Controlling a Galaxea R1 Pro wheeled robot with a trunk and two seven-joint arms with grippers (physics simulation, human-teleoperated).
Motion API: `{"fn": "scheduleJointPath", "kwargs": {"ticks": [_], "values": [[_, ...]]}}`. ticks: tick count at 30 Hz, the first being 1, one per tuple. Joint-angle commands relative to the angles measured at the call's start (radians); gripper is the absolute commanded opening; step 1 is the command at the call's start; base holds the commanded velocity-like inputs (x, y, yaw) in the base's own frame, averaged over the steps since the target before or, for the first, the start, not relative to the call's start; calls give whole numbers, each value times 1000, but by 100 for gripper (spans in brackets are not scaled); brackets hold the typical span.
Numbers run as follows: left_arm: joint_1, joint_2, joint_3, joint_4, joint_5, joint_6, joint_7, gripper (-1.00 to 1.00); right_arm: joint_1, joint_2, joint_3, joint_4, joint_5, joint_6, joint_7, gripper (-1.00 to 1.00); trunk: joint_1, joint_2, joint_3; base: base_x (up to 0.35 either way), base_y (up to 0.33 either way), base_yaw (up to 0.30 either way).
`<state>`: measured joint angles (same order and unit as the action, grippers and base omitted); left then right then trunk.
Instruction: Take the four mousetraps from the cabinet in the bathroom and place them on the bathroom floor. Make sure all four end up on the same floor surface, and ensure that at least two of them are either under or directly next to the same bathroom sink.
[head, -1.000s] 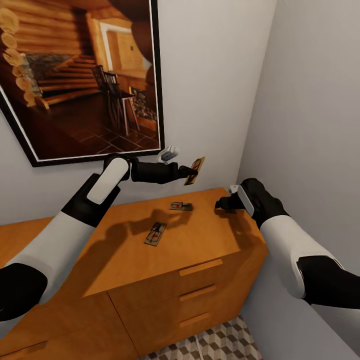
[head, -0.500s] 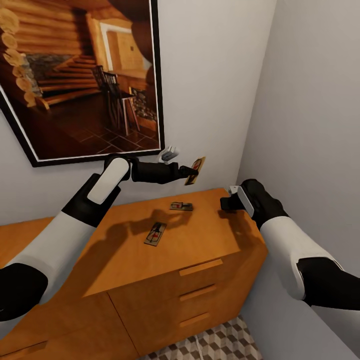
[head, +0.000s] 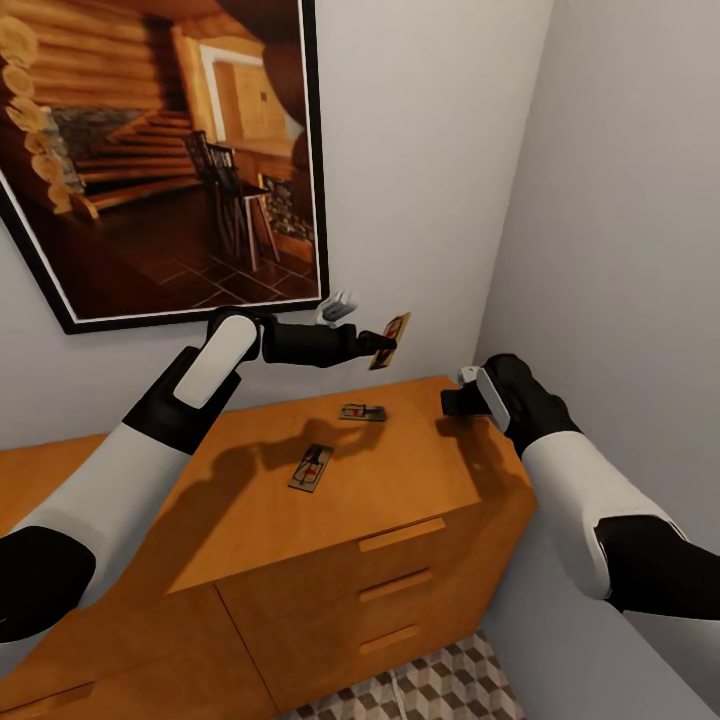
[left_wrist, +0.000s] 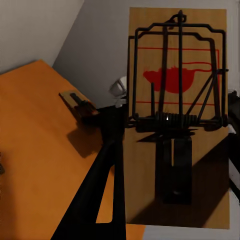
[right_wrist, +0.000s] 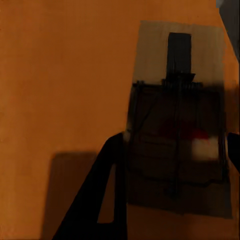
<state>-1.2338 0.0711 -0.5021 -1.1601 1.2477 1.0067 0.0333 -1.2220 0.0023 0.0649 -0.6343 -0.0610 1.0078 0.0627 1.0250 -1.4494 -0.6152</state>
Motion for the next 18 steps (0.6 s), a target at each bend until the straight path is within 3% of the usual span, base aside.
{"fn": "scheduleJointPath", "kwargs": {"ticks": [1,6,18], "values": [[-1,3,-1,-4,5,1,4,-100,-1,-1,3,-23,-8,5,-4,-100,0,-1,-1,0,0,0],[-1,5,0,-11,8,1,4,-100,-1,-1,2,-90,-10,7,-3,-100,0,-1,-1,0,0,0],[-1,6,0,-9,7,0,3,-100,-1,1,4,-98,-10,6,-3,-100,0,-1,-1,-40,0,0]]}}
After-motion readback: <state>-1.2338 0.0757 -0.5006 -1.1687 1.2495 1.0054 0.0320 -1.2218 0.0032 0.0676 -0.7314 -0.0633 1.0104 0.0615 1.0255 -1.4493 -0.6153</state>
